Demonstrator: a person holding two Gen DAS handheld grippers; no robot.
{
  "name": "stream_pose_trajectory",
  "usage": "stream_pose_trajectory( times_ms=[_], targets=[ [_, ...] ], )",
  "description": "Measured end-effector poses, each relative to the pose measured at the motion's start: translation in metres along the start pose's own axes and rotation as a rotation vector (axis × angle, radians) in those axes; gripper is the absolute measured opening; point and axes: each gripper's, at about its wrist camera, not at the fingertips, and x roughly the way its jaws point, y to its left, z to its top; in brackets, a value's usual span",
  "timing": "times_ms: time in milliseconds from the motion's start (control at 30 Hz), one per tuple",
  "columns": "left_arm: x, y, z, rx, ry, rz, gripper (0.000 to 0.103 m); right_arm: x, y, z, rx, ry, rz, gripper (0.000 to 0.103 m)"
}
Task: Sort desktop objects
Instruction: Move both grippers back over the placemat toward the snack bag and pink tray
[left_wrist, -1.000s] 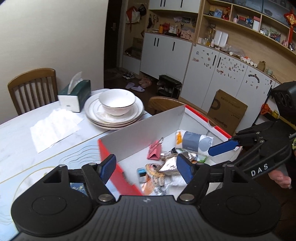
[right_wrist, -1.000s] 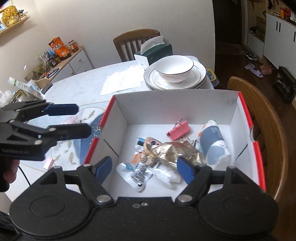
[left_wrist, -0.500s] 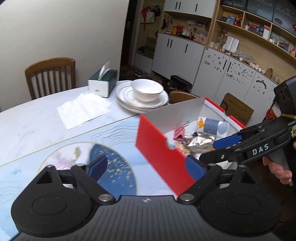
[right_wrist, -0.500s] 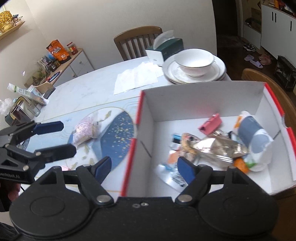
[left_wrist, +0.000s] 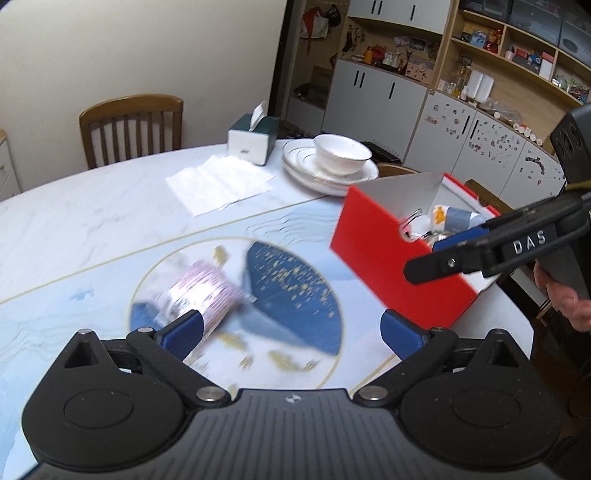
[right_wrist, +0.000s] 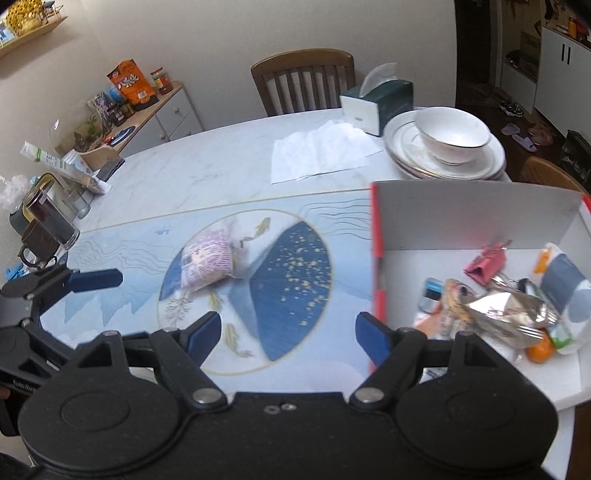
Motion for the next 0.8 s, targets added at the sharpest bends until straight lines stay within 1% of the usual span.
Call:
stream_pose_trajectory(
  times_ms=[100,233,367,500,700,800],
  targets=[
    [-0.005,0.014,-0.011,-0.015,0.009,0.012,0.103,0.01,0.017,0.003,-0.029,0.002,-0.014,0.08],
    [-0.008,0.032,-0.025,-0.031,0.028,0.036,0.103,0.022,0.034,0.008,-0.039,0.004,-0.015,0.08],
    [-0.006,0.045,-0.038,-0.046,0.057,0.041,0.103,0.036,0.048,0.015,-0.039,0.007,-0.015,0.08],
    [0.0,0.05,-0.048,-0.04,0.079,0.051,0.102,0.051,0.063,0.02,-0.053,0.019,-0.013,0.08],
    [0.014,0.052,-0.065,-0.052,0.123,0.045,0.103,0.078,0.079,0.026,-0.073,0.045,-0.019,0.08],
    [0.021,0.051,-0.072,-0.031,0.142,0.039,0.103,0.09,0.084,0.028,-0.079,0.063,-0.017,0.08]
  ],
)
